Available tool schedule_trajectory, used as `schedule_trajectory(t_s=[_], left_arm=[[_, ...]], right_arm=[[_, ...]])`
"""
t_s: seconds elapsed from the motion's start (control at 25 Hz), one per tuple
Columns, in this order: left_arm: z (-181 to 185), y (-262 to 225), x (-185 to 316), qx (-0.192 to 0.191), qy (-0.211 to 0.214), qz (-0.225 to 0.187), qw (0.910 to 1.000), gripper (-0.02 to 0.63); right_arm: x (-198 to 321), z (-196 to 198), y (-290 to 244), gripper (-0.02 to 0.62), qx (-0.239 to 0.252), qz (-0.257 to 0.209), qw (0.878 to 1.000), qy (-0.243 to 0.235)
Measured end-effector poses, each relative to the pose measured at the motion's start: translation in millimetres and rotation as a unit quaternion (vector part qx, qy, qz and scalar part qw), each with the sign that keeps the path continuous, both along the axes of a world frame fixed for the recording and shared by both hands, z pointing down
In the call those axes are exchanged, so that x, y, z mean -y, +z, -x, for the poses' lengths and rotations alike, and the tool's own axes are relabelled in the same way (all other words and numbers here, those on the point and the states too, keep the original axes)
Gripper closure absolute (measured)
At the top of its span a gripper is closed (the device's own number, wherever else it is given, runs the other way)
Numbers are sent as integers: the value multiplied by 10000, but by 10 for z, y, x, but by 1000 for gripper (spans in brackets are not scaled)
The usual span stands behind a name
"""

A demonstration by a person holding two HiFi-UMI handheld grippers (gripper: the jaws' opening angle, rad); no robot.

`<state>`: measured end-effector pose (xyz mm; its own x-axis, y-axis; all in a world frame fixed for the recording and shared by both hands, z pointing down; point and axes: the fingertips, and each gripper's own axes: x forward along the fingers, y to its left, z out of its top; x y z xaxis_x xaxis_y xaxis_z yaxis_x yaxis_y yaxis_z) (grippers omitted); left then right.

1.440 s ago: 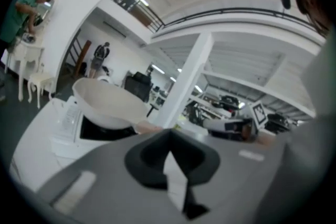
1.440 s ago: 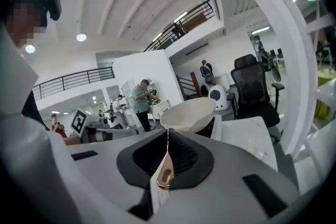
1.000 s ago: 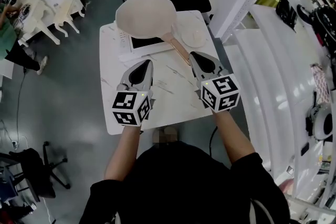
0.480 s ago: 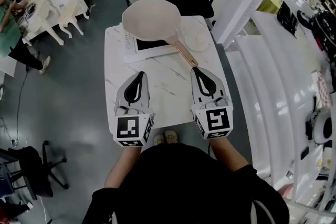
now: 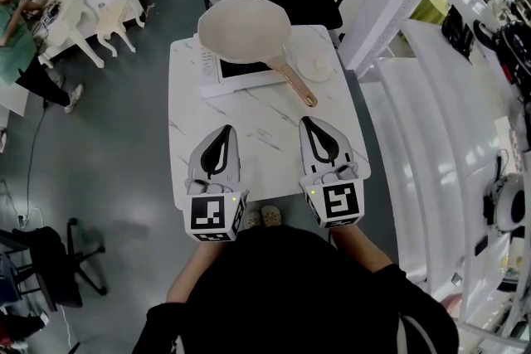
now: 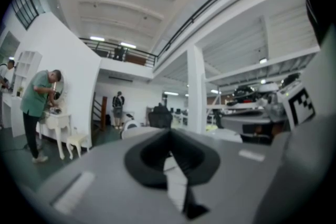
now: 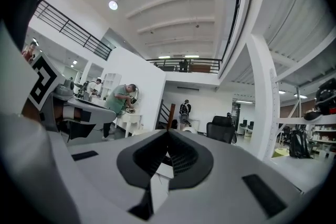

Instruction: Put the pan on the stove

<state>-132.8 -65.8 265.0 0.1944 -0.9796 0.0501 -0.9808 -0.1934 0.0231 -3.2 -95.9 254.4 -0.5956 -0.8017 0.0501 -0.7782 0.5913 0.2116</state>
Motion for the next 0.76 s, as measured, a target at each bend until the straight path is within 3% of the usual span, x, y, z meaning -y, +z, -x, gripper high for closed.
schedule_trajectory(t_s=[0.76], left_arm=[[-120,68,44,-88,117,67,9999,598]], right_arm=[[1,-66,75,575,33,187,9998,-7]])
